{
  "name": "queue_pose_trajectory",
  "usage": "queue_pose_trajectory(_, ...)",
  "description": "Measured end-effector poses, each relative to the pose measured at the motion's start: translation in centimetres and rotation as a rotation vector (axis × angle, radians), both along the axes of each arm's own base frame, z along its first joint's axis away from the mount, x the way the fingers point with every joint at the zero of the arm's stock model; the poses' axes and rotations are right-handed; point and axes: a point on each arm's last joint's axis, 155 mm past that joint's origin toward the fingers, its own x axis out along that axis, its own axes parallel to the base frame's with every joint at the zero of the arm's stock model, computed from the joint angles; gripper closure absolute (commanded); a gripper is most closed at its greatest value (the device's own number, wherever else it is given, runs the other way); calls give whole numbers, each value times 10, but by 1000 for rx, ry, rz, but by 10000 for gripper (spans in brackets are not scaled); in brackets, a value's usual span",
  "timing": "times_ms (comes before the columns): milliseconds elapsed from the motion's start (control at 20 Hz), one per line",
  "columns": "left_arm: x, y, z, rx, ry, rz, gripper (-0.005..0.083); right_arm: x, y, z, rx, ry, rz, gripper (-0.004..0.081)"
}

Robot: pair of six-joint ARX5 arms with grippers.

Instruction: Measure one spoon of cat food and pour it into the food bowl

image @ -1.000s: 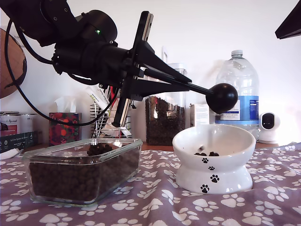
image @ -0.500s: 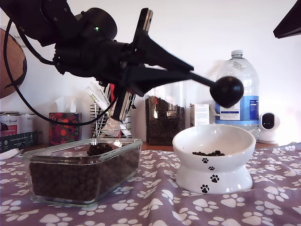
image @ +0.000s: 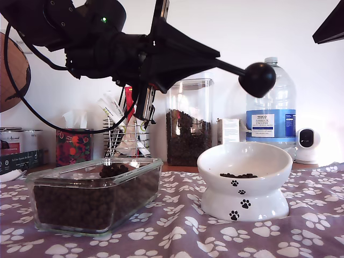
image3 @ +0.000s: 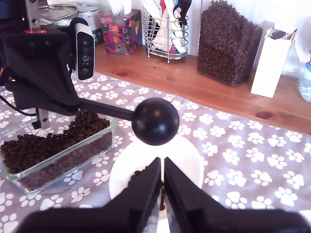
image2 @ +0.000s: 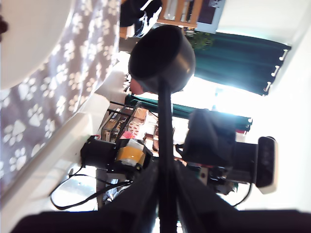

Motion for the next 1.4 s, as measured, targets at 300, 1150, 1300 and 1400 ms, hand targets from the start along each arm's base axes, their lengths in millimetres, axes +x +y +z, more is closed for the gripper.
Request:
queue_pose_trajectory(300,4,4,1,-6,-6,8,795,1,1,4,-5,-25,4,781)
queue_pose_trajectory(1150,25,13,-69,154,-578,48,794,1,1,5,-4,-27,5,781)
queue_pose_trajectory(1300,32,24,-82,281,-720,42,794,1,1,5,-4,-27,5,781)
queue_pose_trajectory(1400,31,29,-67,317,-869,30,794,1,1,5,-5,-25,5,781)
